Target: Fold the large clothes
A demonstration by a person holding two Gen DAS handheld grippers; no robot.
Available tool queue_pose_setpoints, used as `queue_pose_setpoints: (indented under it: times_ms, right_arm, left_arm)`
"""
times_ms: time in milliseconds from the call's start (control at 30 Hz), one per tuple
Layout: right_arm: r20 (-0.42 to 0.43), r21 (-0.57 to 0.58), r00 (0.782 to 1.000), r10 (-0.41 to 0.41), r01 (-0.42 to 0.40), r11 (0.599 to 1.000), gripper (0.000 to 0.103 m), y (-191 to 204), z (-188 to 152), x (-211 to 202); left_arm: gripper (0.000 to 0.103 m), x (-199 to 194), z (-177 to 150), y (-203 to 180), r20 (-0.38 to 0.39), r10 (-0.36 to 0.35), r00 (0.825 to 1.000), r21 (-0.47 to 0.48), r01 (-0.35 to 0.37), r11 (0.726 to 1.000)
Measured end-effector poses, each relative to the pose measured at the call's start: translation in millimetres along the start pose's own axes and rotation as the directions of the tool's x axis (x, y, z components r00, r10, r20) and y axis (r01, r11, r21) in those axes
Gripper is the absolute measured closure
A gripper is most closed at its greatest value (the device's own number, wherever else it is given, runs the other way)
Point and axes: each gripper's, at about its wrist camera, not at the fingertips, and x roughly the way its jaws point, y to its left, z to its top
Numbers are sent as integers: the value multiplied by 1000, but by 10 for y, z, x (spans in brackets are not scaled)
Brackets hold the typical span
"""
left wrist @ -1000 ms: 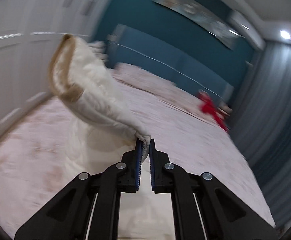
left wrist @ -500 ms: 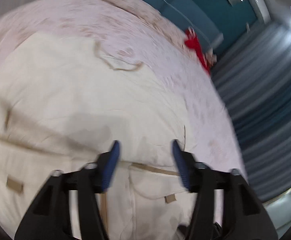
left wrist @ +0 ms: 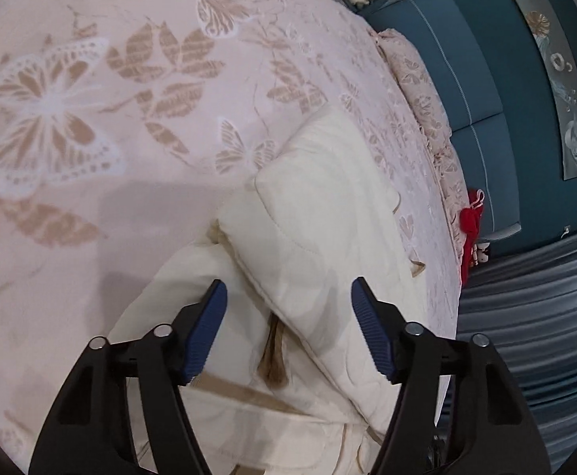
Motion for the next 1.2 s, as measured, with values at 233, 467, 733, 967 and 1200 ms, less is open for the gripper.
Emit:
queue_pose_setpoints:
  times_ms: [233,467,733,967,1200]
  right_arm:
    - [-15,-97,998,66,-67,993,99,316,281,49]
    - [215,-227,965,148,-98,969,100,529,455,-741]
    - [-37,-95,999,8,-11,995,100,-20,4,209]
    - [-59,-114,998,-18,11,993,100,-15,-165,424]
    - [-12,-80,999,-43,42,996,82,7,-52,55]
  left_arm:
    - [94,-24,23,-45,3,41,999,16,-41,999]
    - [96,-581,-156,-440,199,23,980,209,-66,976]
    - [95,146,-391,-98,135,253,958,289,-282,915]
    - [94,261,-486,-74,179,272,945,358,-321,877]
    - [80,-129,-477,-230,248,267,931,402,-349,846]
